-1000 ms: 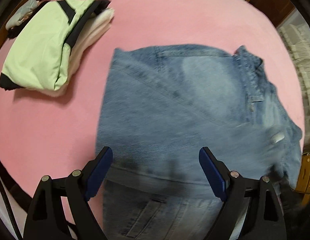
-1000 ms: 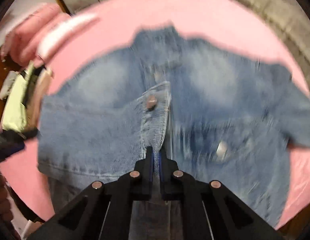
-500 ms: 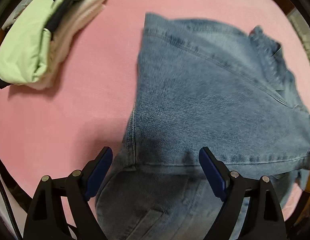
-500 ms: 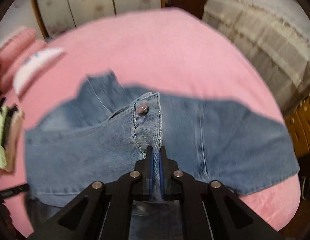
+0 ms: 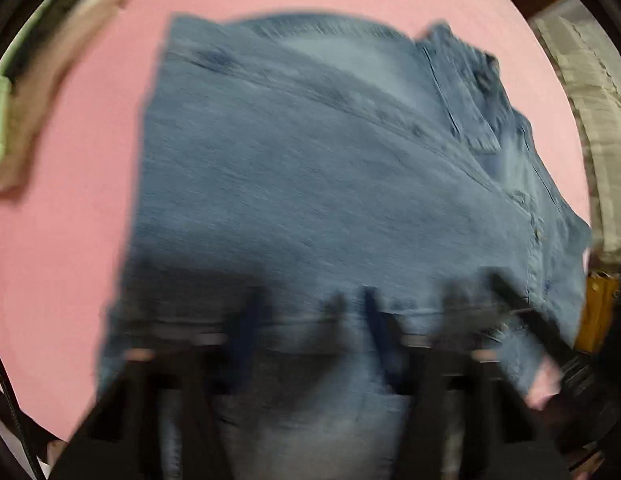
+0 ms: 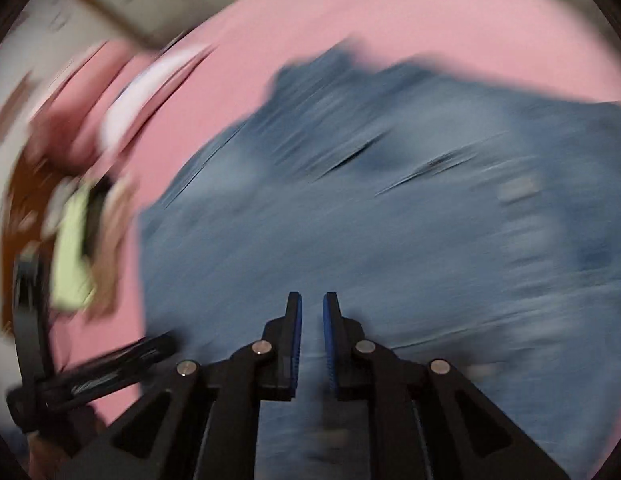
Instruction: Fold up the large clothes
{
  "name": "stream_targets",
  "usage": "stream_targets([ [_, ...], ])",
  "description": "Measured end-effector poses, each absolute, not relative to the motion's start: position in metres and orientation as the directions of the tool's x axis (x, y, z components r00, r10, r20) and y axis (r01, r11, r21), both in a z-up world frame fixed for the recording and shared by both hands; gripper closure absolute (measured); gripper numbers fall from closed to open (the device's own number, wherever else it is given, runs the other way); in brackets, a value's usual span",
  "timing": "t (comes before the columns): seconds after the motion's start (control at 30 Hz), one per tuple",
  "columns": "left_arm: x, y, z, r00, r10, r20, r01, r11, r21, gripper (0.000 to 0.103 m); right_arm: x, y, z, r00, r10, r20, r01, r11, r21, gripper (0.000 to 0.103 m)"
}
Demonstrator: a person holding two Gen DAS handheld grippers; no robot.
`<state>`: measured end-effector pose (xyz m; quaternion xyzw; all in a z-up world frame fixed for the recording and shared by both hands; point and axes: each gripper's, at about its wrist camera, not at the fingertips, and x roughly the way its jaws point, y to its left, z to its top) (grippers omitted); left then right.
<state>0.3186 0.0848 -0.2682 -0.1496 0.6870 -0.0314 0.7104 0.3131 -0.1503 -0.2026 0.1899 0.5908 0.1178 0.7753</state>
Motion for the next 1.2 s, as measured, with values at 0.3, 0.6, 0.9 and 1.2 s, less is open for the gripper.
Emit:
stream_targets([
  [0.3, 0.315, 0.099, -0.295, 0.033, -0.162, -0.986, -0.127, 0.978, -0.165, 0.098, 0.311, -0.154, -0.253, 0.174, 0.504, -0.846, 0.082, 0.848, 0.523, 0.103],
  [0.6, 0.298, 0.135, -0.295, 0.091, -0.019, -0.996, -0.165, 0.986, -0.034, 0.098, 0.288, -0.278, -0.228, 0.342, 0.133, -0.930, 0.425, 0.861, 0.279, 0.103],
  [0.9, 0.343, 0.066, -0.297, 0.108, -0.205, -0.973, 0.028, 0.979, -0.203, 0.095, 0.342, -0.118, -0.248, 0.212, 0.606, -0.767, 0.057, 0.776, 0.629, 0.101],
  [1.2, 0.421, 0.153, -0.293, 0.235, -0.128, -0.963, -0.013, 0.991, -0.135, 0.097, 0.384, -0.198, -0.266, 0.323, 0.463, -0.825, 0.187, 0.824, 0.535, 0.103],
])
